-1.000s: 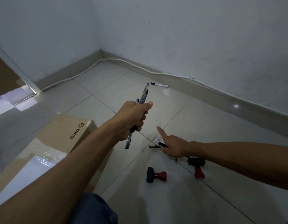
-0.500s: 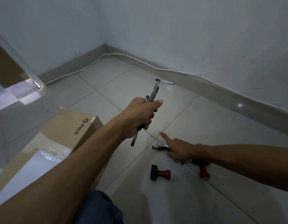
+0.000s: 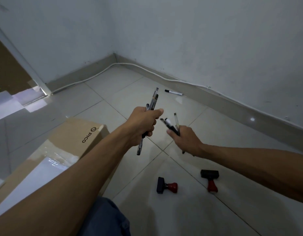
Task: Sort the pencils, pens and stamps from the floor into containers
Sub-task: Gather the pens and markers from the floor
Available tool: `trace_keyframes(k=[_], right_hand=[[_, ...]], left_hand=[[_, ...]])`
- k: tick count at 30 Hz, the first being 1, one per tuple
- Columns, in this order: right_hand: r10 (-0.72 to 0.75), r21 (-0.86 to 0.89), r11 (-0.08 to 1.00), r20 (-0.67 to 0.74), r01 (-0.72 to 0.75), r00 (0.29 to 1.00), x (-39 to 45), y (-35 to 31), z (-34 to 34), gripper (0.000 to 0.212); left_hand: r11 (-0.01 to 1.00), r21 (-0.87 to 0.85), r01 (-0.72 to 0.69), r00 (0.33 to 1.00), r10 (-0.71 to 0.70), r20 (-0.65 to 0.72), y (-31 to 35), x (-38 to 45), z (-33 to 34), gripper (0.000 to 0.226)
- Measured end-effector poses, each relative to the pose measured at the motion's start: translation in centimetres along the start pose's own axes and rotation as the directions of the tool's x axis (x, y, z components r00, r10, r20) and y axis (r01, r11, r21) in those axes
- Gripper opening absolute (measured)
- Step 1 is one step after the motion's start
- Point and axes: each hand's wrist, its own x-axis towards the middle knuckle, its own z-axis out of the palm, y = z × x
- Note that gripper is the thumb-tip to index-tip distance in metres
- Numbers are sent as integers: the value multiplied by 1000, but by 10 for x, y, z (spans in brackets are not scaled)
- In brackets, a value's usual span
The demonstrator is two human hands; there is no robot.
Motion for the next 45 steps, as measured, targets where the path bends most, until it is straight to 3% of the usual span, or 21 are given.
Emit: trace_keyframes(k=[3, 5, 8, 11, 12, 15, 19, 21, 24, 29, 32, 35, 39, 45], right_hand=[[50, 355, 935, -56, -27, 997, -6, -36, -15, 39], [46, 448, 894, -85, -4, 995, -11, -57, -21, 35], [40, 416, 909, -131, 18, 991, -10, -80, -20, 33], [-56, 235, 967, -163, 94, 985, -15, -98, -15, 7], [-96, 185, 975, -149, 123, 984, -18, -105, -13, 8], [-127, 134, 981, -100, 140, 987, -26, -113, -8, 21], [-191, 119, 974, -45, 195, 981, -33, -117, -18, 47], [-215, 125, 969, -11, 215, 977, -36, -122, -23, 48], [-231, 158, 962, 31, 224, 972, -37, -128, -30, 33], [-168, 495, 863, 101, 97, 981, -34, -121, -44, 14], [-111, 615, 788, 89, 33, 990, -37, -117, -46, 17], [-82, 681, 731, 9, 54, 997, -42, -120, -42, 22], [21, 614, 784, -173, 91, 985, -47, -128, -32, 32], [97, 574, 812, -306, 102, 947, -54, -140, -27, 30]], left_hand=[[1000, -9, -17, 1000, 17, -15, -1, 1, 1, 33], [1000, -12, -29, 999, 29, -18, -1, 1, 3, 40], [998, -48, -44, 999, 43, -14, -1, 1, 4, 48], [994, -52, -94, 995, 92, -48, 2, -2, 10, 43], [993, -45, -113, 991, 110, -74, 3, -3, 11, 42], [990, -27, -137, 983, 133, -127, 3, -3, 13, 44], [985, -122, -118, 969, 87, -231, 4, -2, 13, 26], [980, -164, -115, 955, 64, -288, 6, -2, 14, 21], [968, -226, -108, 934, 21, -357, 8, 3, 13, 21], [936, -341, -89, 903, -69, -424, 8, 12, 7, 28], [889, -455, -56, 913, -139, -383, 10, 11, 6, 28], [776, -630, -11, 939, -208, -273, 15, 10, 7, 29], [623, -782, 30, 957, -243, -156, 20, 7, 9, 27], [585, -807, 80, 954, -279, -108, 25, 5, 16, 30]])
